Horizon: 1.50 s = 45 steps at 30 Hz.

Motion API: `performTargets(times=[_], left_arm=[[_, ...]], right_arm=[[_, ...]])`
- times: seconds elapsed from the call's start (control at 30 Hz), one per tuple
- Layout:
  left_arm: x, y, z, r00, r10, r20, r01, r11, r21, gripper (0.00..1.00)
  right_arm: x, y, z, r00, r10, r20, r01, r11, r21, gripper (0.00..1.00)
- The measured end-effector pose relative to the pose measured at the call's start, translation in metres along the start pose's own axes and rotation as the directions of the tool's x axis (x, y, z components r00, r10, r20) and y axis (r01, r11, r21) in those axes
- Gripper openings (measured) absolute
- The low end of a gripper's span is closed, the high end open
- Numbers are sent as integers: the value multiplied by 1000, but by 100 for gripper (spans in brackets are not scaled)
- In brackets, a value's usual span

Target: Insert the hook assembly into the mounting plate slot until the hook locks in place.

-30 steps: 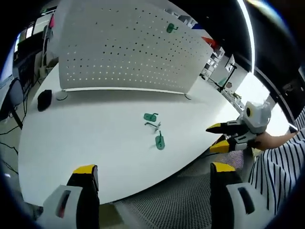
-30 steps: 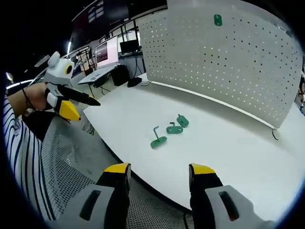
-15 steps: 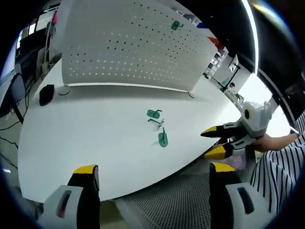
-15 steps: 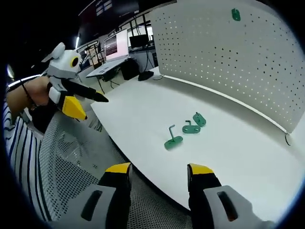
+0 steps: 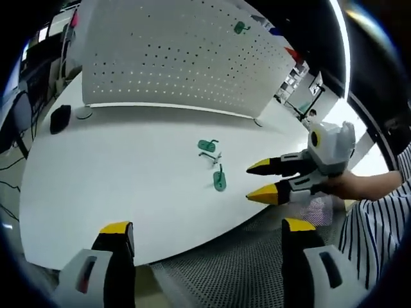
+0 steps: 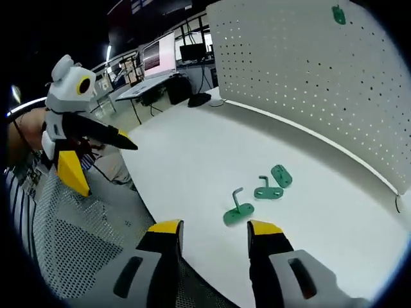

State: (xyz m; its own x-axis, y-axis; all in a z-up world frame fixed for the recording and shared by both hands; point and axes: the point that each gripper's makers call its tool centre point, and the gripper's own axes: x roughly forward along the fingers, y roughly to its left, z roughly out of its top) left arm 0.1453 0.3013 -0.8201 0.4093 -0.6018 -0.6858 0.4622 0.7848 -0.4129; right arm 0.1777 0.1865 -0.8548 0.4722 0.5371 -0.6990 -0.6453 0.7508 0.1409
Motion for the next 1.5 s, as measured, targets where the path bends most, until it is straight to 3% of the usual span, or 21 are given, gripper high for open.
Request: performTargets(times=[0.37,0.63,0.87,1.23,1.5], left_arm=[[2,1,-1,1000,-1,-15,1,1000,-2,97],[5,0,-8,999,-9,-37,9,1000,-15,96],[7,-3,-14,999,-18,-48,16,1000,-23,96],[7,1,-13,999,-12,-47,10,999,-30,96],[7,1,-13,999,-14,-42,12,999,-33,96]], right_arm=[[35,-10,3,999,9,-37,-8,1000,27,30],[54,-16,5,997,13,-81,-13,1000,-5,23],[63,-20,7,993,-11,-115,10,1000,-2,14],[72,-20,20,993,-26,-115,29,999,22,2],[70,-21,20,991,-46,-123,47,999,3,0]])
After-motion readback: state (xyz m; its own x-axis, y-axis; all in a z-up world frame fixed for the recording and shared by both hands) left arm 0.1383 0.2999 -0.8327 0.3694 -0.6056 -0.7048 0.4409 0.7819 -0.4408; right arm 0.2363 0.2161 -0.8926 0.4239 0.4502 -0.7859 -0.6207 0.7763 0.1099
